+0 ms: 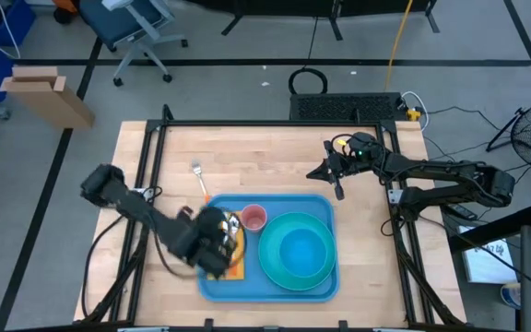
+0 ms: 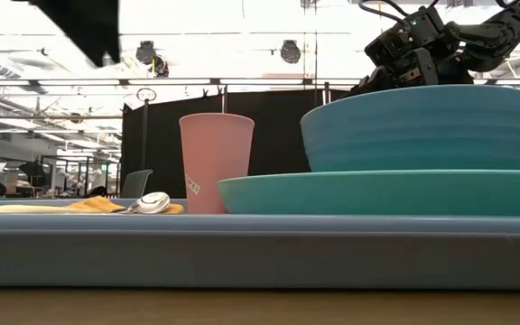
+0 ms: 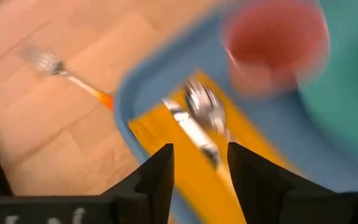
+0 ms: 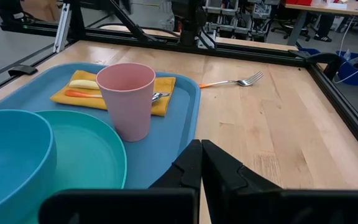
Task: Set up tray
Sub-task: Put the orange fork on the yellow napkin
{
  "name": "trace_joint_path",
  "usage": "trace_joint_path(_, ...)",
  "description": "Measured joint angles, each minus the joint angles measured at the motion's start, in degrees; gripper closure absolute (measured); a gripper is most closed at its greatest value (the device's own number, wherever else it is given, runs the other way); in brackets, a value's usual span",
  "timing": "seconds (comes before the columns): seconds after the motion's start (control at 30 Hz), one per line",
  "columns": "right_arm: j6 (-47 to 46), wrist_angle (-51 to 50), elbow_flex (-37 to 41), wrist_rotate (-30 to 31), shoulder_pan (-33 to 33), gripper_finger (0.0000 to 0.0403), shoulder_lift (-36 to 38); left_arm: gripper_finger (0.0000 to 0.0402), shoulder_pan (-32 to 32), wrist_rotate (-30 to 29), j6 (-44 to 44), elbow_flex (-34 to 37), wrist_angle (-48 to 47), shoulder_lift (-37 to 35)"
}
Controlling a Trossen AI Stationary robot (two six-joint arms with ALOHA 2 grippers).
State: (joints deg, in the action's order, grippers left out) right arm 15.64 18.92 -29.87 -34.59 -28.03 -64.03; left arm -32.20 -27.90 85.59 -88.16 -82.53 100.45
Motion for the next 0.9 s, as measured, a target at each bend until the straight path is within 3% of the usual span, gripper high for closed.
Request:
trace_joint_path(0.1,0.0,0.0,0.0,0.0,0.0,0.0403,0.0,0.0267,4.3,-2.4,6.3,0.0,0.0,-3.0)
trace_joint_path(0.3,0.0,-0.1,0.0,0.0,0.0,0.0403,0.0,0.0286,13.3,-3.9,-3.0,0.0,5.6,-3.5)
trace_joint_path(0.4,-0.8,-0.1,0.0,0.0,0.0,0.0403,0.0,0.0295,18.7,-4.0,-1.5,0.0,5.9,-3.5)
trace_joint_path(0.53,-1.5,-0.1,0.0,0.0,0.0,0.0403,0.0,0.0306,25.7,0.5,4.2,0.0,0.9,-3.4)
trace_joint_path(0.63,-1.5,-0.2,0.0,0.0,0.0,0.0403,0.0,0.0307,30.5,4.7,2.0,1.6,-0.1,-2.5)
trace_joint_path(0.73,-1.5,-0.3,0.0,0.0,0.0,0.0403,0.0,0.029,34.2,5.1,0.1,5.1,2.9,-2.5)
trace_joint_path(0.9,-1.7,-0.5,0.0,0.0,0.0,0.0403,0.0,0.0222,37.9,7.1,-1.1,12.0,8.7,-2.4)
